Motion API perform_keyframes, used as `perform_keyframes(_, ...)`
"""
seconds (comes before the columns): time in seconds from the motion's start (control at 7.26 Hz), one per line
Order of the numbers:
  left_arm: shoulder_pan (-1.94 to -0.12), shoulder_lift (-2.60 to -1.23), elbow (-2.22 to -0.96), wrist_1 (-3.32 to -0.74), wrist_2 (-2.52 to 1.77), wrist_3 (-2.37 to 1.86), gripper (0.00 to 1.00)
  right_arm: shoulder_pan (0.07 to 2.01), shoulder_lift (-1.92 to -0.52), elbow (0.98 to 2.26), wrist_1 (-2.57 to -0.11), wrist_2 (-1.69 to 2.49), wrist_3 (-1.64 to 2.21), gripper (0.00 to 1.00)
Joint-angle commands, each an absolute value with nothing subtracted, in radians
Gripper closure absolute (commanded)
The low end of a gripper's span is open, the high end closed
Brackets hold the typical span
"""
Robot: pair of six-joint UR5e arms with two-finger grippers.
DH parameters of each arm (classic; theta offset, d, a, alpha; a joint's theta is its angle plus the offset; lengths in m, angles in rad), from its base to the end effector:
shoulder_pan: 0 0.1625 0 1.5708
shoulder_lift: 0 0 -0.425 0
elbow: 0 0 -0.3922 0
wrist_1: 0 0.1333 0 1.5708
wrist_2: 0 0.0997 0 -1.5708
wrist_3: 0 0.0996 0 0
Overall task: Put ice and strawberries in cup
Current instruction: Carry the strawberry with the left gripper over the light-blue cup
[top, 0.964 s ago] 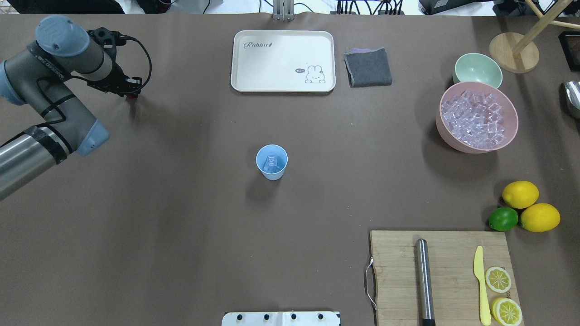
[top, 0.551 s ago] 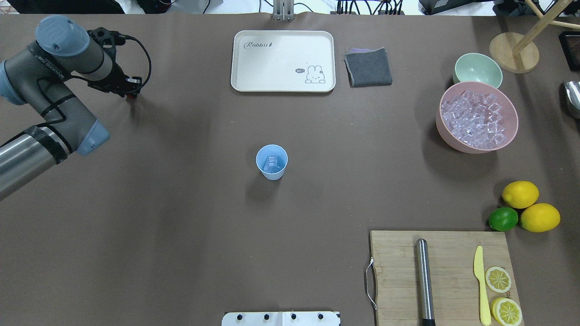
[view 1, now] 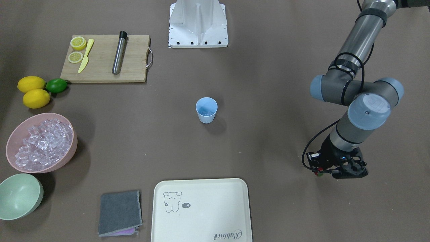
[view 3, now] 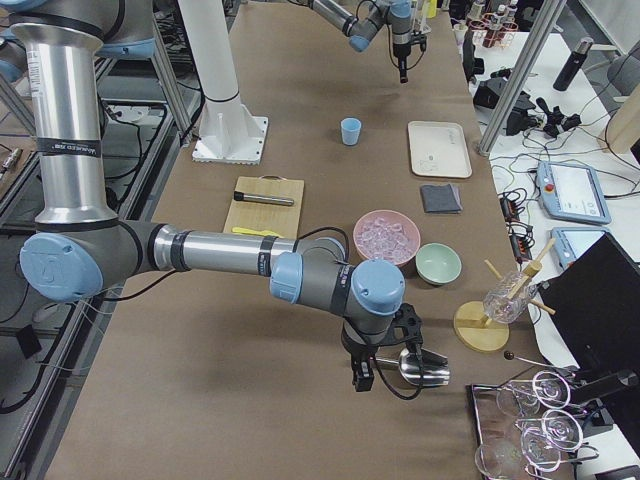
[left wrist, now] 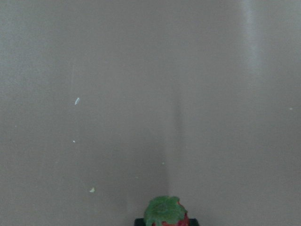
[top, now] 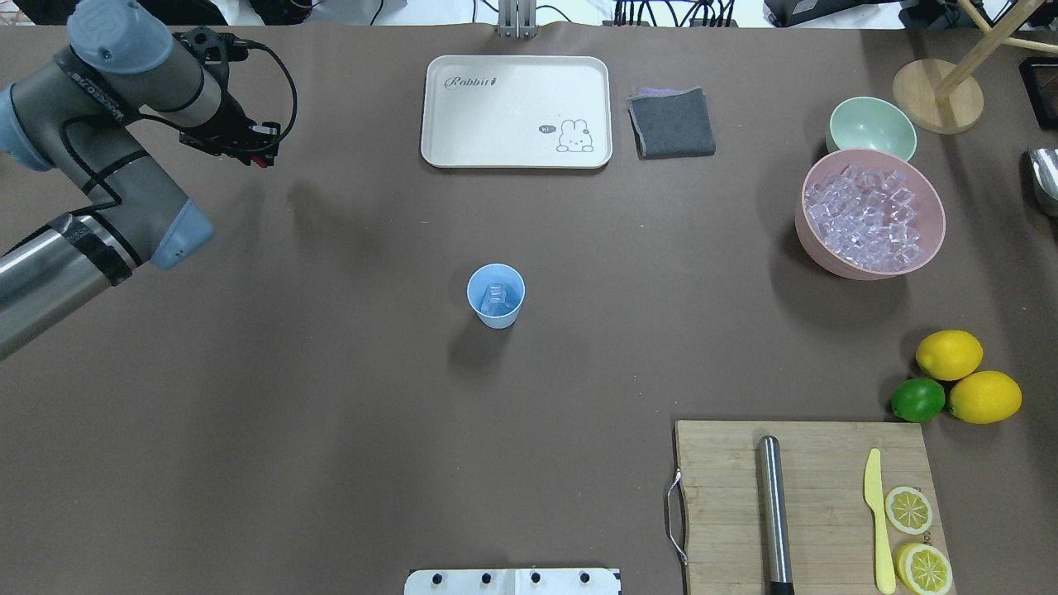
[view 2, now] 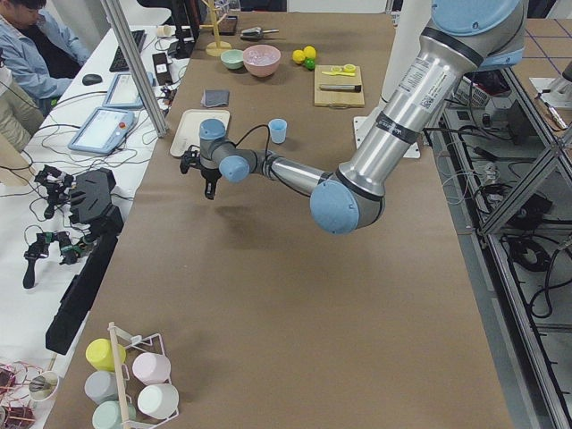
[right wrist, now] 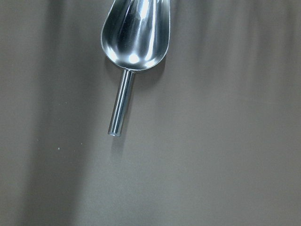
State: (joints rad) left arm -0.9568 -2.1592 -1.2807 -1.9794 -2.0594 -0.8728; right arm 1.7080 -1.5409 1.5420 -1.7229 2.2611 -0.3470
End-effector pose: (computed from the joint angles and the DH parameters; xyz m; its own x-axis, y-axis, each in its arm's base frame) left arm 0.3577 -0.6577 0.4029 0.6866 0.0110 -0.7270 0.1368 0.9801 0.1440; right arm 0.1365 -0.4777 0.6778 0.7519 -0.1446 0.6432 0.1281 0.9891 0.0726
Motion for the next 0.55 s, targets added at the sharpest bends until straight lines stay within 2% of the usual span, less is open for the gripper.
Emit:
perform_keyframes(0.0, -0.948, -2.195, -1.46, -1.794, -2.167, -0.944, 1.0, 1.709, -1.54, 1.54, -1.726, 2.261, -0.328, 0.0)
perform_keyframes(0.41, -0.803, -2.21, -1.603, -1.793, -2.187, -1.049, 1.0, 1.71, -1.537, 1.545, -1.726, 2.264, -0.282, 0.0)
